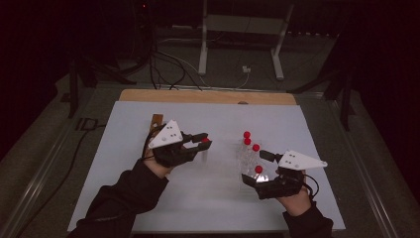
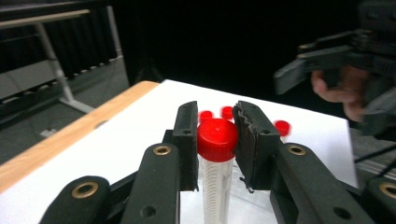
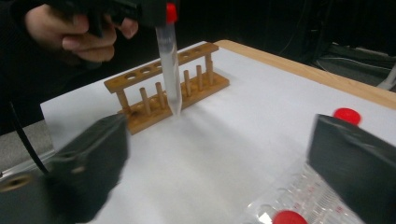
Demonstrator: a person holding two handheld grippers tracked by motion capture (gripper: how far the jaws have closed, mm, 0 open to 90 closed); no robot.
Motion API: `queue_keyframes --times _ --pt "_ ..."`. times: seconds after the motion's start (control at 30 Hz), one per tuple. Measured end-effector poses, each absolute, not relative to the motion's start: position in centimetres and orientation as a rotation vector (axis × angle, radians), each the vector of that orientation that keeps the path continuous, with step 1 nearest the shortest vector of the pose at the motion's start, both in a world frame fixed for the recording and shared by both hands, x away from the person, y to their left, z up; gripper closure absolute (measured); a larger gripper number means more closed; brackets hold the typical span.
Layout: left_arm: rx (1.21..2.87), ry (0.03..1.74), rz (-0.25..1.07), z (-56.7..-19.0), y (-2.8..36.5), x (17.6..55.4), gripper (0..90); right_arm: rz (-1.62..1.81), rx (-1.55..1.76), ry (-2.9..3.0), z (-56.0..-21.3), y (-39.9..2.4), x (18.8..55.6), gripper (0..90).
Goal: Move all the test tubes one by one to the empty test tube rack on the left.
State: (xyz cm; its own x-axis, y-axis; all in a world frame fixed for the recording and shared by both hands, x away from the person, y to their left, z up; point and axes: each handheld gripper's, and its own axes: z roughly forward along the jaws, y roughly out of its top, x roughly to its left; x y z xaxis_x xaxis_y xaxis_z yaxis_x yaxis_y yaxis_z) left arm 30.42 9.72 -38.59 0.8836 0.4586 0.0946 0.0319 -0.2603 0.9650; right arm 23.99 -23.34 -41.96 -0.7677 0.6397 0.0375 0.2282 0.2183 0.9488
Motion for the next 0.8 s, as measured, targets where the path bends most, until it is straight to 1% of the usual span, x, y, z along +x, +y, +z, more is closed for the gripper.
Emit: queue_keyframes --times 0.07,0.37,0.8 --pt "1.793 0.386 0.443 -38.1 10.3 30.9 72.1 1.560 0.815 2.130 -42.0 -23.8 23.9 0.2" --pt "1.756 0.451 0.533 -36.3 12.5 32.9 72.1 1.559 0.848 2.080 -42.2 -25.3 23.5 0.1" --pt "1.709 0.587 0.652 -35.7 16.2 36.1 72.1 1.557 0.853 2.074 -42.9 -26.2 23.3 0.2"
